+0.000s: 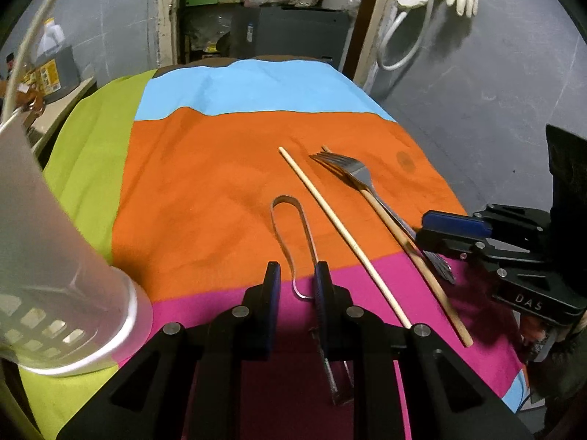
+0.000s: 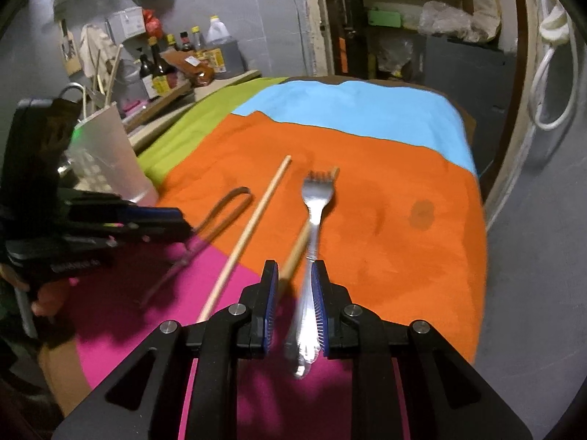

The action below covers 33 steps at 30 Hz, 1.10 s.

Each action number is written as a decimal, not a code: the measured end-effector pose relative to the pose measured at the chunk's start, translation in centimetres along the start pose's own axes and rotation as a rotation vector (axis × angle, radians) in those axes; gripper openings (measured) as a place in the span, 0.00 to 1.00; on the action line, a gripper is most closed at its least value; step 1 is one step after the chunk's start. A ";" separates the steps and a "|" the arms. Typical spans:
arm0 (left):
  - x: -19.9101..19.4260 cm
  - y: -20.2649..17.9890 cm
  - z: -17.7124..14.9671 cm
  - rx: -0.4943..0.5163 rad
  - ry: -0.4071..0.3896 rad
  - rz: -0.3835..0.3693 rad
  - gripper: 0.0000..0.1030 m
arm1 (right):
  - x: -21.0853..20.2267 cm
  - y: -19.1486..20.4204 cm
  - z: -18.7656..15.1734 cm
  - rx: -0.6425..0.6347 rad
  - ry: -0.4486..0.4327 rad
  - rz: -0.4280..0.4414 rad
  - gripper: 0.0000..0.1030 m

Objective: Organize utensils
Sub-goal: 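Close the left tool on the metal tongs while the right tool grips a wooden chopstick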

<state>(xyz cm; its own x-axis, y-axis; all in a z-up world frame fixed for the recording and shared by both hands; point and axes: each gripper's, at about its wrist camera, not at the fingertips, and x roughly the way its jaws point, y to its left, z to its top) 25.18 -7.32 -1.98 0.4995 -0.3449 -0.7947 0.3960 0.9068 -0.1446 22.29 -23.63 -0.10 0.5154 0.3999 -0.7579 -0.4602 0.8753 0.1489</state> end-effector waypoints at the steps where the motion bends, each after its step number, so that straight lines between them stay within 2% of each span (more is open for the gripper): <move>1: 0.2 0.0 0.1 0.005 0.008 -0.004 0.15 | 0.4 0.1 0.2 0.006 0.011 0.005 0.16; 9: 1.8 0.1 1.2 0.021 0.080 -0.026 0.15 | 2.1 -0.7 1.4 0.107 0.058 0.028 0.16; 20: 3.1 -0.6 2.1 0.074 0.121 0.021 0.17 | 1.6 -0.7 0.4 0.128 0.114 0.075 0.16; 27: 4.1 0.3 2.8 0.056 0.152 0.011 0.19 | 3.1 -0.5 1.3 0.132 0.140 0.024 0.14; 33: 4.7 0.4 3.9 0.058 0.176 0.019 0.19 | 4.9 -1.6 3.1 0.198 0.153 -0.002 0.11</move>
<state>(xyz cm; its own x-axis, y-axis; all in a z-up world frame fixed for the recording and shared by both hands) 30.74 -9.52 -3.46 0.3671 -0.2751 -0.8886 0.4340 0.8956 -0.0979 27.76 -22.22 -2.04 0.3932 0.3656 -0.8436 -0.3010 0.9182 0.2576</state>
